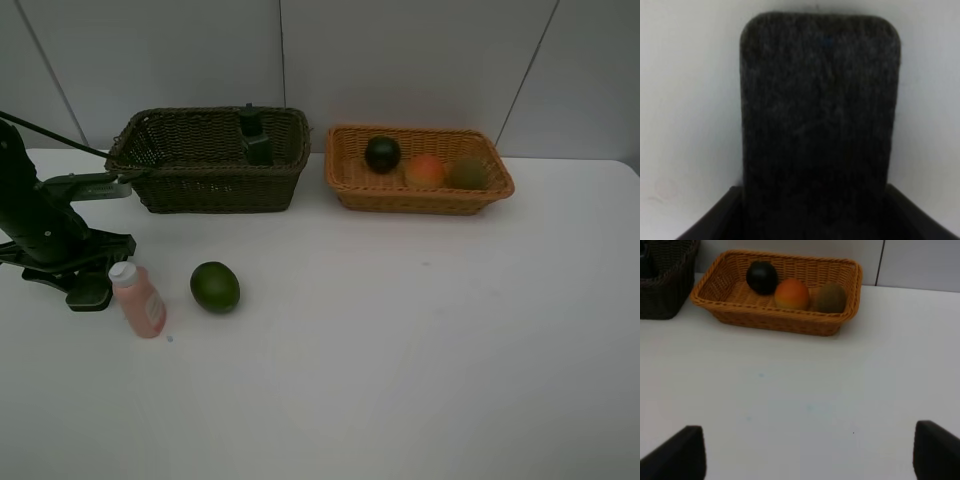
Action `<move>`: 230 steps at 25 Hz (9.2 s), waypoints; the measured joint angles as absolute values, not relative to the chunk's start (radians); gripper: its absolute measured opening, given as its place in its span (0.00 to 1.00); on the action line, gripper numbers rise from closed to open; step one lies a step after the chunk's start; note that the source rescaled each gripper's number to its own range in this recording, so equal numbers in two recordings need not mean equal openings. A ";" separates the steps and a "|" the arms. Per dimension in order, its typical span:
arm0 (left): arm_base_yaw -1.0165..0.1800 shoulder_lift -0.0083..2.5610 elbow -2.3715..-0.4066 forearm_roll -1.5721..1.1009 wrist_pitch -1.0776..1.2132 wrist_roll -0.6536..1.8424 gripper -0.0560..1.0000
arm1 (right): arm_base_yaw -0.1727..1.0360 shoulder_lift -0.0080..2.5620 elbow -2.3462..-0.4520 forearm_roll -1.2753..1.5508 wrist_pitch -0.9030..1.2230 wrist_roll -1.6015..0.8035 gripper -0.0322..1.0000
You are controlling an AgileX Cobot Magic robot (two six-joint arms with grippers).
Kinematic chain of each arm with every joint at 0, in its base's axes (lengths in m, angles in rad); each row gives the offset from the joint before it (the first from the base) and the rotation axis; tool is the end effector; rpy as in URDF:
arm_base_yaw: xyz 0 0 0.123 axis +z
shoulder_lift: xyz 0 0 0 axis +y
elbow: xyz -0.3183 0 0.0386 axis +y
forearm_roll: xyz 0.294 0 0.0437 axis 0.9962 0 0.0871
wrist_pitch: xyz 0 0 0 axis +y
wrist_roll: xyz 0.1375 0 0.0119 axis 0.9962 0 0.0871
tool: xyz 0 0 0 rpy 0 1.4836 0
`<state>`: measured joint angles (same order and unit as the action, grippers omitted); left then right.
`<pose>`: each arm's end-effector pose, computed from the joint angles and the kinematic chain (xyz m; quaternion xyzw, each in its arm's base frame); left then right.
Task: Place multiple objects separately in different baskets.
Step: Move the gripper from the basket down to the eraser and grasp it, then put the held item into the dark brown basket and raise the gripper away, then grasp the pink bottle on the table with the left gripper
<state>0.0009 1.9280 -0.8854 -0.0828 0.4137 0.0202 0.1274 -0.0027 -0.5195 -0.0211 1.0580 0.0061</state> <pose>0.3611 -0.0043 0.0407 -0.0264 0.9944 -0.0193 0.1008 0.0389 0.0024 0.2853 -0.0508 0.8451 0.0250 0.5316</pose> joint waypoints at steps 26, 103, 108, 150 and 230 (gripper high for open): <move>0.001 1.850 -0.958 -0.083 0.596 0.020 0.43 | 0.127 -0.003 -0.519 -0.021 1.058 0.006 1.00; -0.098 2.011 -1.448 -0.247 0.322 0.282 0.99 | 0.127 -0.003 -0.519 -0.021 1.058 0.006 1.00; -0.102 2.011 -1.448 -0.250 0.323 0.285 1.00 | 0.127 -0.003 -0.519 -0.021 1.058 0.006 1.00; -0.194 1.639 -1.213 -0.147 0.801 -0.109 1.00 | 0.127 -0.003 -0.519 -0.021 1.058 0.006 1.00; -0.486 1.670 -0.815 0.260 0.586 -0.867 1.00 | 0.127 -0.003 -0.519 -0.021 1.058 0.006 1.00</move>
